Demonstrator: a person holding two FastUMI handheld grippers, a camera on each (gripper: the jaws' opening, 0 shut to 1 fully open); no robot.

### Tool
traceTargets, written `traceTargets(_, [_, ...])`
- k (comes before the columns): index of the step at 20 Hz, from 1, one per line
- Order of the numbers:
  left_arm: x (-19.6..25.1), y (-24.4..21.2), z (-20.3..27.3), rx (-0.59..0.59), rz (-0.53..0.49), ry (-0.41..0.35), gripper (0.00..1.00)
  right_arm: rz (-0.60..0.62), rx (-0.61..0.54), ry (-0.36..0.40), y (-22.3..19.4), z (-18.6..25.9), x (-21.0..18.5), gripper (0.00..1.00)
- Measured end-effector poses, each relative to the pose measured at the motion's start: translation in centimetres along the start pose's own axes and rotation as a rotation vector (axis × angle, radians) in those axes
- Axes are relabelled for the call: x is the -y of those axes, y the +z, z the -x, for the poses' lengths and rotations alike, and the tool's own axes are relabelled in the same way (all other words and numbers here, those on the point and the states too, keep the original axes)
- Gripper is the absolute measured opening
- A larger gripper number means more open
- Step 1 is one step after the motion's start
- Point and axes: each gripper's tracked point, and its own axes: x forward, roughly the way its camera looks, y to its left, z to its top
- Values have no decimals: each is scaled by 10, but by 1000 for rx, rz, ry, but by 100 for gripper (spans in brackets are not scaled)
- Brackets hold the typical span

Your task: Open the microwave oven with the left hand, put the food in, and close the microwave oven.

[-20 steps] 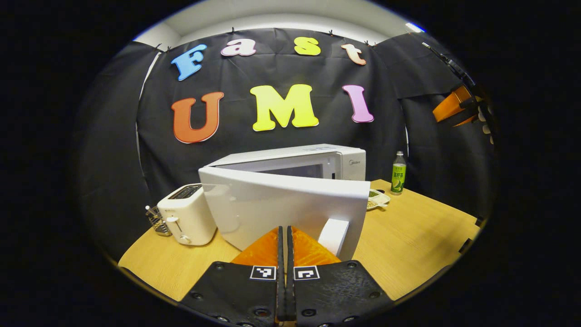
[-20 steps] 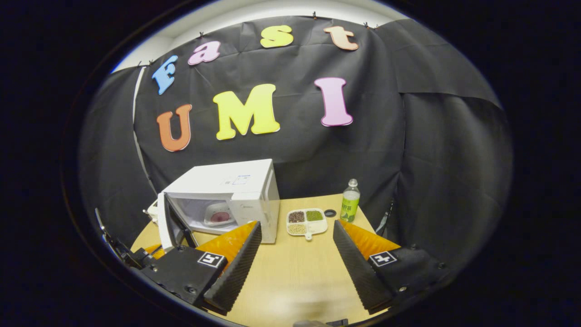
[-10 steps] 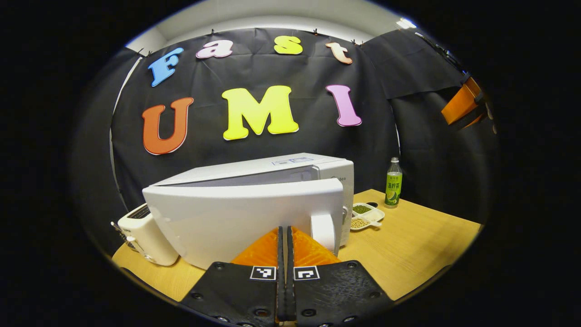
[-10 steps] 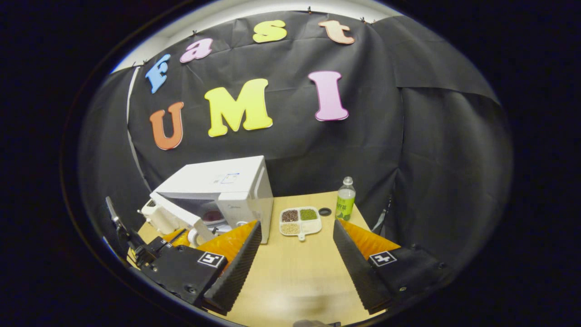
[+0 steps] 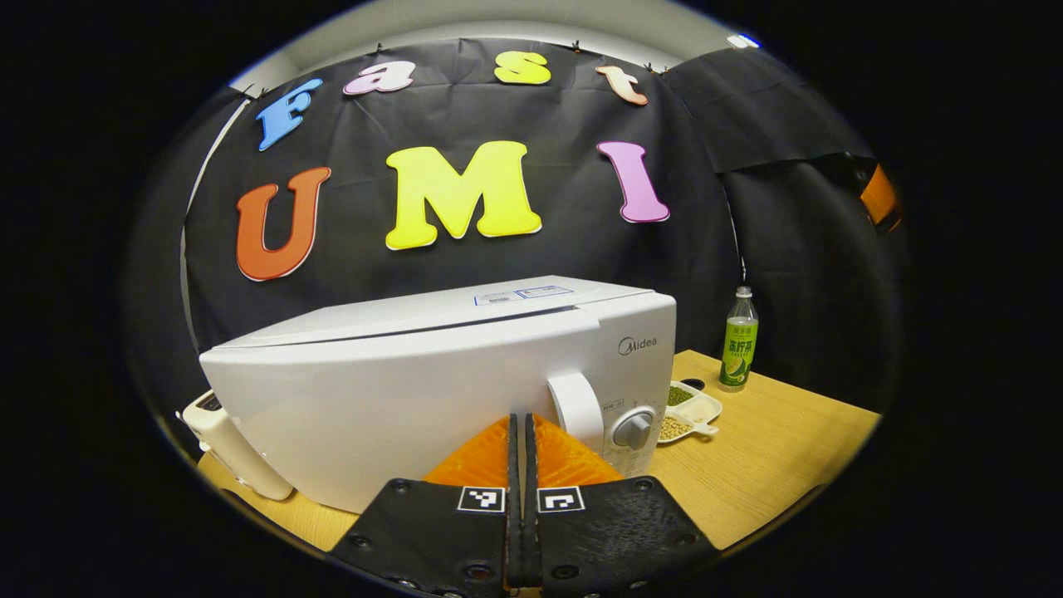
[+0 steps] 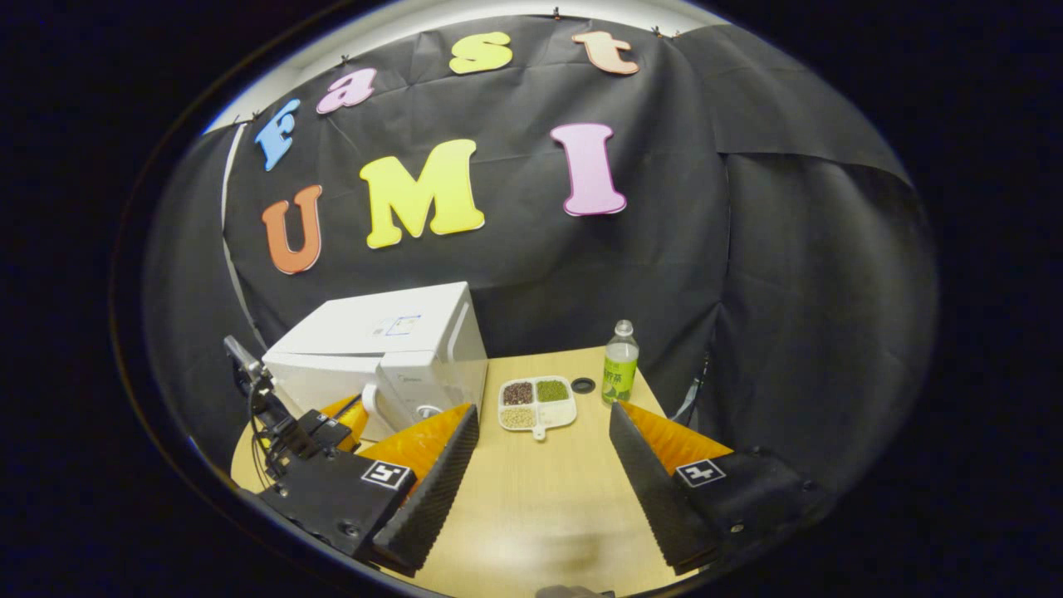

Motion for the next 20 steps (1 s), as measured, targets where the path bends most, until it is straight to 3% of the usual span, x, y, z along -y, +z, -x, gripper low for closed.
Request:
traceTargets(8, [2,2,-7,2,13,-7,0,8,-8,5,0,5,-3,100])
traceTargets(11, [3,0,-9,-18,61,-7,1,1,-4,18,-1,10,-12,100])
traceTargets(12, [4,-6,-4,-46,55,-6,1,3,-3,22,-1,12,-14,92])
traceTargets(15, [4,-6,11,-60,47,5,1,12,17,32,2,21,-21,92])
traceTargets(16, [4,-6,18,-63,31,2,1,14,25,37,3,25,-24,100])
traceTargets(17, [10,-6,24,-63,21,-17,1,19,31,41,2,29,-26,100])
traceTargets(18, [15,-5,32,-60,19,-36,12,26,36,43,2,32,-27,100])
traceTargets(19, [17,-5,39,-58,12,-46,38,32,43,40,2,36,-27,92])
traceTargets(20, [15,-3,50,-57,-9,-34,63,40,49,39,1,40,-27,92])
